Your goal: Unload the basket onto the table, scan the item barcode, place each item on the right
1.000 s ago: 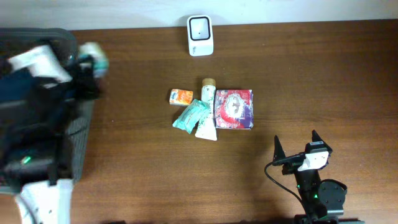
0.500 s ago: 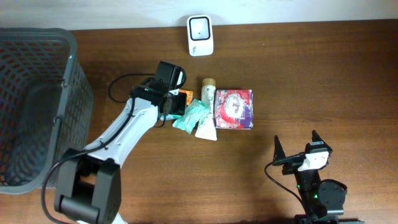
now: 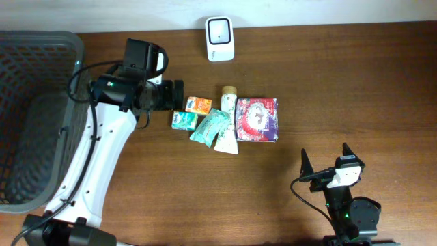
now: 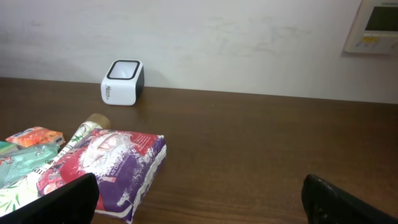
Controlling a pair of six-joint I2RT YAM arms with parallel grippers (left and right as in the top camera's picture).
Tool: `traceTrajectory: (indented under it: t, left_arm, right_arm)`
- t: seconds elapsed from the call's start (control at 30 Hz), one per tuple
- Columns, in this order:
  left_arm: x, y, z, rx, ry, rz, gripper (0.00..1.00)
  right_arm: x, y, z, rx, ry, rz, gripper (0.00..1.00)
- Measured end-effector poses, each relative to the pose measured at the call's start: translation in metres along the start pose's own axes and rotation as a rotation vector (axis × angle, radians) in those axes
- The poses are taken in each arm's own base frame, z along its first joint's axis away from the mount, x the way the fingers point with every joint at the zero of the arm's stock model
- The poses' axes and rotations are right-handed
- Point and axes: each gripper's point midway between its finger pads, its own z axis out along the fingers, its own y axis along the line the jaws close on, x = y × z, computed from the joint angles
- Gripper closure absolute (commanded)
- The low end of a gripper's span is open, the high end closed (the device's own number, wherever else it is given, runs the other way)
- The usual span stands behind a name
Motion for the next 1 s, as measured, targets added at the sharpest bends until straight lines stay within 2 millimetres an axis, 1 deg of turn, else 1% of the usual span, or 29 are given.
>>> traceTrajectory:
  t: [0.07,0.1,0.13,0.2,0.23,0.27,0.3,0.33,0.37,0.4,0.47,0.5,0.53,0.57,0.6,0.63,0.67,0.7,0.73,0.77,0.8,0.87,0.9,0.93,0.97,1.0]
  left_arm:
    - [0.000,0.000,0.000,0.000,0.000,0.000,0.01]
    - [0.000,0.000,0.000,0.000,0.000,0.000,0.01]
    - [0.000,0.000,0.000,0.000,0.001,0.000,0.01]
    - [0.000,0.000,0.000,0.000,0.000,0.000,0.01]
    - [0.000,0.000,0.000,0.000,0.000,0.000,0.01]
    - [0.000,0.000,0.000,0.000,0.000,0.000,0.01]
    - [0.000,0.000,0.000,0.000,0.000,0.000,0.01]
    - [0.000,0.000,0.000,0.000,0.002,0.000,0.01]
    - [0.000,0.000,0.000,0.000,0.000,0.000,0.01]
    - [0.000,0.000,0.000,-0.001,0.001,0.000,0.01]
    - [0.000,0.000,0.000,-0.001,0.001,0.000,0.01]
    - [0.000,0.000,0.000,0.000,-0.001,0.000,0.01]
    - [0.001,0.000,0.000,-0.001,0.003,0.001,0.01]
    - [0.000,0.000,0.000,-0.001,0.001,0.000,0.01]
    - [0.000,0.000,0.000,-0.001,-0.001,0.000,0.01]
    - [0.001,0.000,0.001,-0.001,0.003,0.000,0.01]
    - [0.000,0.000,0.002,-0.001,0.001,0.000,0.01]
    - [0.001,0.000,0.002,-0.001,0.007,0.000,0.01]
    - [0.001,0.000,0.002,-0.002,0.006,0.000,0.01]
    - [0.000,0.000,0.002,-0.001,0.003,0.000,0.01]
    - [0.001,0.000,0.002,-0.002,0.006,0.001,0.01]
    - [0.001,0.000,0.002,-0.002,0.007,0.000,0.01]
    - [0.001,0.000,0.002,-0.002,0.009,0.000,0.01]
    - [0.001,0.000,0.002,-0.002,0.007,0.000,0.01]
    - [0.001,0.000,0.002,-0.002,0.007,0.000,0.01]
    - [0.001,0.000,0.002,-0.002,0.006,0.000,0.01]
  right_arm:
    - [-0.001,0.000,0.000,0.000,-0.003,0.000,0.01]
    - [-0.009,0.001,0.000,-0.007,-0.039,0.007,0.01]
    - [-0.022,0.009,-0.001,-0.057,-0.091,0.046,0.01]
    - [-0.047,0.037,-0.009,-0.236,-0.178,0.153,0.01]
    - [-0.066,0.045,-0.015,-0.297,-0.247,0.188,0.01]
    - [-0.099,0.055,-0.031,-0.377,-0.381,0.206,0.01]
    - [-0.122,0.060,-0.045,-0.426,-0.474,0.208,0.01]
    - [-0.139,0.061,-0.057,-0.447,-0.561,0.199,0.01]
    - [-0.172,0.060,-0.083,-0.453,-0.724,0.170,0.01]
    - [-0.183,0.056,-0.090,-0.435,-0.762,0.176,0.01]
    - [-0.207,0.043,-0.086,-0.346,-0.733,0.185,0.01]
    - [-0.213,0.040,-0.080,-0.315,-0.679,0.180,0.01]
    - [-0.221,0.036,-0.067,-0.271,-0.580,0.155,0.01]
    - [-0.225,0.031,-0.046,-0.230,-0.444,0.130,0.02]
    - [-0.225,0.029,-0.032,-0.212,-0.347,0.122,0.01]
    - [-0.218,0.026,-0.005,-0.195,-0.181,0.121,0.01]
    - [-0.203,0.024,0.016,-0.184,-0.004,0.145,0.01]
    - [-0.194,0.021,0.046,-0.176,0.162,0.163,0.02]
    - [-0.179,0.020,0.068,-0.177,0.281,0.184,0.02]
    - [-0.153,0.025,0.083,-0.210,0.446,0.221,0.01]
    - [-0.131,0.036,0.103,-0.276,0.571,0.267,0.01]
    - [-0.100,0.050,0.117,-0.357,0.706,0.332,0.01]
    - [-0.077,0.056,0.130,-0.393,0.779,0.372,0.01]
    - [-0.058,0.058,0.138,-0.401,0.834,0.397,0.01]
    - [-0.034,0.060,0.145,-0.406,0.902,0.424,0.01]
    - [-0.003,0.062,0.151,-0.409,0.983,0.458,0.05]
